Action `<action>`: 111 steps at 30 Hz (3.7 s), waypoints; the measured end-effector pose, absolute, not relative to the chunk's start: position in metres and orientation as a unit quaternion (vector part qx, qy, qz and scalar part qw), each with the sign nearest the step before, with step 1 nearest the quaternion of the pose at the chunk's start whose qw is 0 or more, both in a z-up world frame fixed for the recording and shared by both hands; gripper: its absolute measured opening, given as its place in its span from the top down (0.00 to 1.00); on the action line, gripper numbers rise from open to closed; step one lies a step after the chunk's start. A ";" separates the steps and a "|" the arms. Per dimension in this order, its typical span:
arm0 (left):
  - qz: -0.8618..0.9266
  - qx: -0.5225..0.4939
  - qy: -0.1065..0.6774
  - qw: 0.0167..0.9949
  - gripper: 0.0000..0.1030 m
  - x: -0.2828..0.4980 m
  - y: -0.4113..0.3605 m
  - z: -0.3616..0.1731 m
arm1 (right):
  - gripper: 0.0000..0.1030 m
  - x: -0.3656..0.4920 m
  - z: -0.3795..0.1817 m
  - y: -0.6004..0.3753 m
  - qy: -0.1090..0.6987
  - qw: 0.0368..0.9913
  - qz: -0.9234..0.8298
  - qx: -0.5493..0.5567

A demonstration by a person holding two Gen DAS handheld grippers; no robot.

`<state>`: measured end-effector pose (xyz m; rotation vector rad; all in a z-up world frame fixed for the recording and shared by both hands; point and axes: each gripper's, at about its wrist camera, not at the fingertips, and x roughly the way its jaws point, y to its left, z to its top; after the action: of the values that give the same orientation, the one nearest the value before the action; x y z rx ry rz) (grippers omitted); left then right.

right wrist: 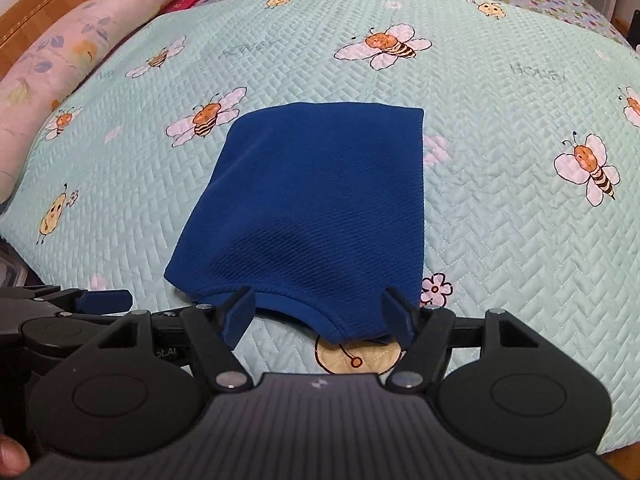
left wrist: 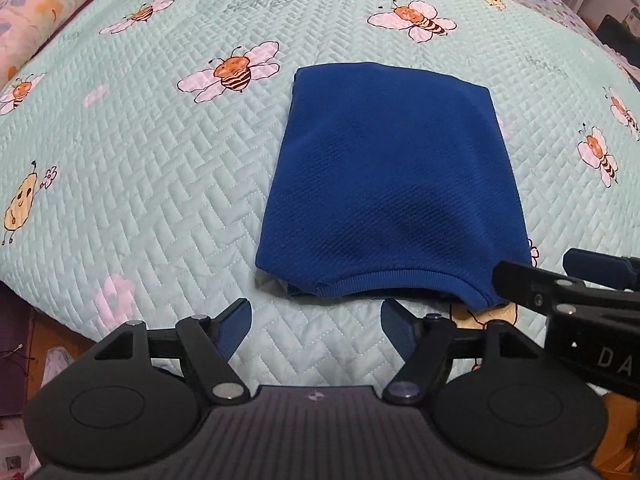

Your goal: Fold clothes

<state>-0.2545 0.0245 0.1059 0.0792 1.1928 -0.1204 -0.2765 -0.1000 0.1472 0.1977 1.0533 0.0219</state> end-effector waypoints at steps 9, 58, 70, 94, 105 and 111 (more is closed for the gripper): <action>-0.041 0.026 0.577 0.816 0.28 -0.260 0.015 0.100 | 0.32 -0.277 0.141 -0.112 0.506 0.857 0.021 0.098; -0.034 -0.054 0.619 0.783 0.28 -0.266 0.000 0.066 | 0.32 -0.272 0.109 -0.140 0.514 0.845 0.063 0.130; -0.014 -0.319 0.556 0.767 0.28 -0.285 0.044 0.054 | 0.32 -0.285 0.089 -0.210 0.470 0.836 0.079 0.272; -0.011 -0.463 0.462 0.756 0.28 -0.286 0.062 0.029 | 0.31 -0.268 0.020 -0.237 0.486 0.764 0.149 0.398; 0.063 -0.462 0.421 0.778 0.28 -0.292 0.102 0.029 | 0.32 -0.245 -0.004 -0.238 0.471 0.709 0.189 0.489; 0.029 -0.438 0.405 0.802 0.28 -0.275 0.110 0.023 | 0.32 -0.232 -0.008 -0.239 0.465 0.699 0.205 0.503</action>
<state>-0.2749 0.1099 0.0227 -0.9384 0.8670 0.0616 -0.2323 -0.2387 -0.0082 1.1204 1.0356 0.4559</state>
